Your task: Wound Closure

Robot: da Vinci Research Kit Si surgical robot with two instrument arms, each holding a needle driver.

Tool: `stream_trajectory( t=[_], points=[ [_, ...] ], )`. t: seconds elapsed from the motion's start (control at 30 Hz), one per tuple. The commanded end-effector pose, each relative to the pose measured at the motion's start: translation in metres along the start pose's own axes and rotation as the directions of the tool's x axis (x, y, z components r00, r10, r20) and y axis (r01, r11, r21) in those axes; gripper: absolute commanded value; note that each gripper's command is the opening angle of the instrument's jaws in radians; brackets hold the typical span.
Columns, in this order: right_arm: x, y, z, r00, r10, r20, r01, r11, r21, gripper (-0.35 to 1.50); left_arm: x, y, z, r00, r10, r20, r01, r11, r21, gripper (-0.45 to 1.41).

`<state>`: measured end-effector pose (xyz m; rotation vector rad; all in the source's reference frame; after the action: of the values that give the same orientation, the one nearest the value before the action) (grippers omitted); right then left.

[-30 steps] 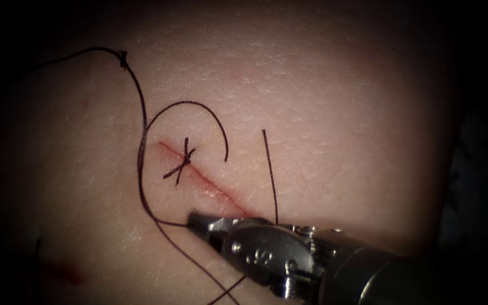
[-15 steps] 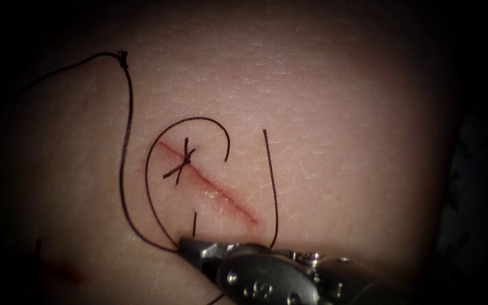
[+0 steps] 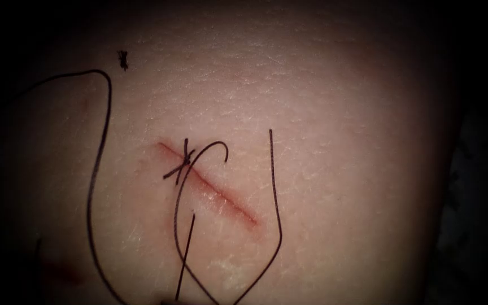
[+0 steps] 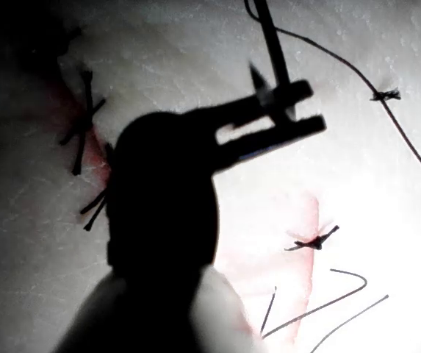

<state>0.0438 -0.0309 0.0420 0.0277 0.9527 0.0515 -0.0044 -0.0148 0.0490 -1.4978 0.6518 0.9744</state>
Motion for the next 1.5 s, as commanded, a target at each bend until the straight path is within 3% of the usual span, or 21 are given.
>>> stream_trajectory(
  t=[0.03,0.3,0.4,0.67,0.7,0.73,0.8,0.83,0.87,0.97,1.23,1.37,1.5],
  points=[
    [0.0015,-0.0018,0.0004,1.000,-0.003,-0.016,0.003,1.000,0.016,-0.35,-0.0011,0.0000,-0.0007,1.000,-0.001,0.004,0.001,1.000,-0.001,-0.45],
    [0.0085,-0.0060,-0.0021,0.995,-0.019,-0.094,0.024,0.998,0.060,-0.35,-0.0019,0.0001,-0.0008,1.000,-0.003,0.003,0.003,1.000,0.011,-0.45],
    [0.0108,-0.0072,-0.0028,0.992,-0.026,-0.124,0.036,0.996,0.082,-0.35,-0.0022,0.0003,-0.0009,1.000,-0.002,0.012,0.003,1.000,-0.031,-0.45],
    [0.0153,-0.0084,-0.0038,0.983,-0.027,-0.181,0.047,0.993,0.105,-0.35,-0.0026,0.0003,-0.0011,1.000,-0.003,0.013,0.003,1.000,-0.030,-0.45],
    [0.0153,-0.0080,-0.0038,0.983,-0.023,-0.184,0.042,0.994,0.101,-0.35,-0.0026,0.0003,-0.0011,1.000,-0.003,0.013,0.003,1.000,-0.029,-0.45],
    [0.0150,-0.0073,-0.0037,0.983,-0.016,-0.184,0.034,0.995,0.096,-0.10,-0.0026,0.0002,-0.0011,1.000,-0.002,0.015,0.003,0.999,-0.036,-0.45],
    [0.0143,-0.0062,-0.0037,0.983,-0.005,-0.186,0.023,0.996,0.091,0.86,-0.0025,0.0002,-0.0011,1.000,-0.002,0.015,0.003,0.999,-0.036,-0.45],
    [0.0137,-0.0055,-0.0036,0.982,0.002,-0.187,0.012,0.997,0.077,1.14,-0.0025,0.0002,-0.0011,1.000,-0.002,0.015,0.003,0.999,-0.036,-0.45],
    [0.0133,-0.0051,-0.0037,0.983,0.006,-0.184,0.007,0.998,0.066,1.26,-0.0025,0.0002,-0.0011,1.000,-0.002,0.015,0.002,0.999,-0.036,-0.45],
    [0.0109,-0.0035,-0.0042,0.982,0.015,-0.190,-0.010,1.000,0.027,1.41,-0.0027,-0.0001,-0.0010,1.000,0.000,0.017,0.001,0.999,-0.049,-0.45],
    [0.0074,-0.0010,-0.0063,0.977,0.045,-0.210,-0.047,0.999,-0.006,1.38,-0.0032,-0.0009,-0.0011,0.999,0.008,0.035,-0.004,0.991,-0.130,-0.45],
    [0.0049,0.0006,-0.0064,0.987,0.059,-0.152,-0.068,0.996,-0.053,1.36,-0.0031,-0.0010,-0.0011,0.999,0.010,0.038,-0.005,0.990,-0.144,-0.45],
    [0.0020,0.0020,-0.0044,0.993,0.051,-0.106,-0.060,0.995,-0.085,1.38,-0.0033,-0.0008,-0.0011,0.999,0.009,0.038,-0.003,0.990,-0.142,-0.45]
  ],
)
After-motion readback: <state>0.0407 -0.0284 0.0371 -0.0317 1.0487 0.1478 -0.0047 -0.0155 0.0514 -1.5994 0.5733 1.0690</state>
